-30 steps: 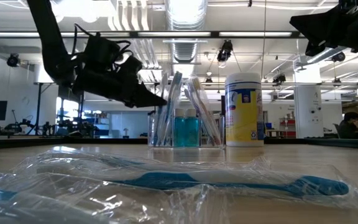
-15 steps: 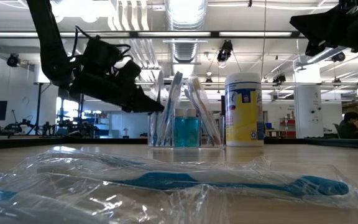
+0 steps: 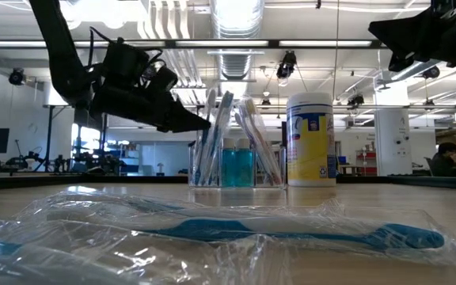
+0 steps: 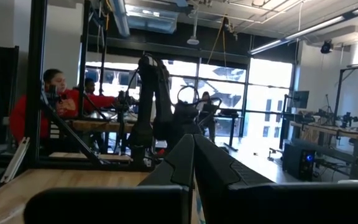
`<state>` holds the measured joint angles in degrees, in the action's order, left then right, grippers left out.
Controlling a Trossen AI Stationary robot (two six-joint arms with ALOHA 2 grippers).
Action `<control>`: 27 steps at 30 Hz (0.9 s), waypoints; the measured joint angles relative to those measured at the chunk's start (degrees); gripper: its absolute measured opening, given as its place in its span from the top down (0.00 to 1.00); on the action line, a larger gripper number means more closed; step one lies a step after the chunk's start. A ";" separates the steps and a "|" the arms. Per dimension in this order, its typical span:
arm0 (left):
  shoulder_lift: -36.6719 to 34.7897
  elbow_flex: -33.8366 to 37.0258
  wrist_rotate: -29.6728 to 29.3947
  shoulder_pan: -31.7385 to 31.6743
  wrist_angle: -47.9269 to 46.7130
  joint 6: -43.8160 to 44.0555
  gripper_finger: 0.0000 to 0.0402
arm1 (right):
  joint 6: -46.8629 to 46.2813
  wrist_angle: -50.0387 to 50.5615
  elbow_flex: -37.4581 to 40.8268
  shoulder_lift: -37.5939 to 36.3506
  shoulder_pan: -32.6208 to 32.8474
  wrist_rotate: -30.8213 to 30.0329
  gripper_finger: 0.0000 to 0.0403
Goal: Pick & Place toothbrushing station
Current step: Put the blue toothbrush into the transparent organizer
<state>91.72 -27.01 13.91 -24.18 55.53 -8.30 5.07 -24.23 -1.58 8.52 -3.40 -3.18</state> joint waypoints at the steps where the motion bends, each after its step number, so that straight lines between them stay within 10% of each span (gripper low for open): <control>1: -0.34 -0.03 0.00 0.00 0.01 -0.40 0.51 | 0.06 -0.05 0.00 0.20 0.00 0.00 0.98; 9: -9.85 0.05 -0.04 0.00 -10.25 -0.96 0.47 | 0.06 -0.02 0.00 0.32 0.00 0.00 0.98; 27: -58.42 0.05 -2.45 -0.02 -53.80 0.50 0.52 | -0.36 -0.02 0.00 1.37 0.00 -0.31 0.98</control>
<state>33.30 -26.96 11.46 -24.21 1.73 -7.79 4.71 -24.25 -1.58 9.89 -3.40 -3.49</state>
